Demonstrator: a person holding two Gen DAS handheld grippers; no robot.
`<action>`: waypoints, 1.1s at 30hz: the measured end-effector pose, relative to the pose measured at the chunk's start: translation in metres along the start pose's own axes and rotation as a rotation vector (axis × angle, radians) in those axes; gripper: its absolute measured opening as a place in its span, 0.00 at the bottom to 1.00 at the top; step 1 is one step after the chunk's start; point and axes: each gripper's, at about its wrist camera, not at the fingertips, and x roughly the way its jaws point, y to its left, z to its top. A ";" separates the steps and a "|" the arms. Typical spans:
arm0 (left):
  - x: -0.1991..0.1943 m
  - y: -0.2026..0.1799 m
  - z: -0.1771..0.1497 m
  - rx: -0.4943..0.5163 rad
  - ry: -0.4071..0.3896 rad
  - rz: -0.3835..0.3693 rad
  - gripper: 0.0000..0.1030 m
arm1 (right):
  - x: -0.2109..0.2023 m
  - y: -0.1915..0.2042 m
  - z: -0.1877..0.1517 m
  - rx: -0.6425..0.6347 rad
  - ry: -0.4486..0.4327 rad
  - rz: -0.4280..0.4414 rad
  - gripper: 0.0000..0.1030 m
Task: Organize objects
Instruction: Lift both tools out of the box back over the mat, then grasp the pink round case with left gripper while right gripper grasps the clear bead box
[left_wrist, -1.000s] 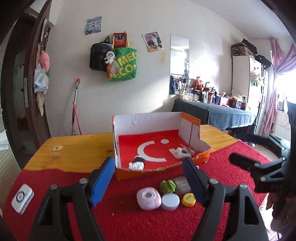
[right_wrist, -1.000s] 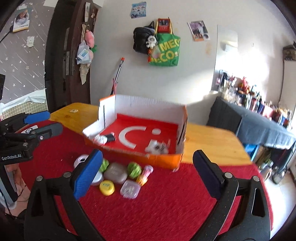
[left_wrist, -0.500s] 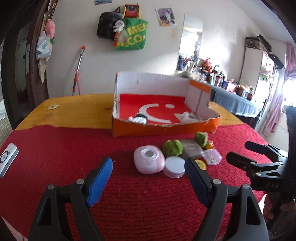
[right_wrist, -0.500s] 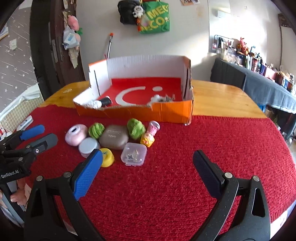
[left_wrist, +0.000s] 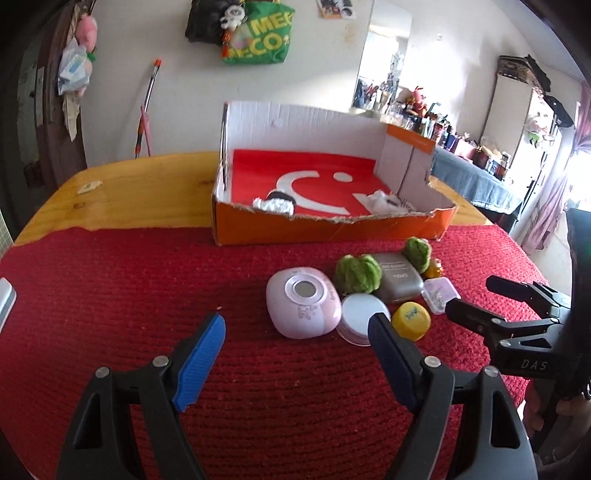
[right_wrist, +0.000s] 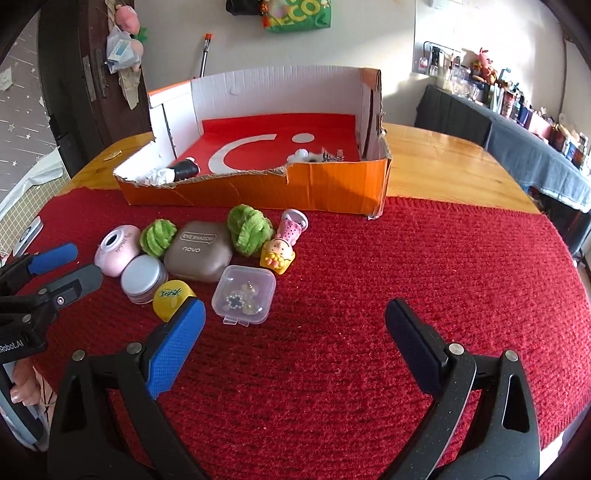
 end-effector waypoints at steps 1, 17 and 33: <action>0.002 0.001 0.001 -0.005 0.007 0.004 0.79 | 0.002 0.000 0.001 0.000 0.008 0.002 0.97; 0.017 0.018 0.007 -0.026 0.080 0.038 0.78 | 0.018 0.001 0.004 -0.020 0.077 -0.019 0.97; 0.022 0.006 0.019 0.055 0.067 0.039 0.78 | 0.021 0.003 0.009 -0.050 0.081 -0.012 0.97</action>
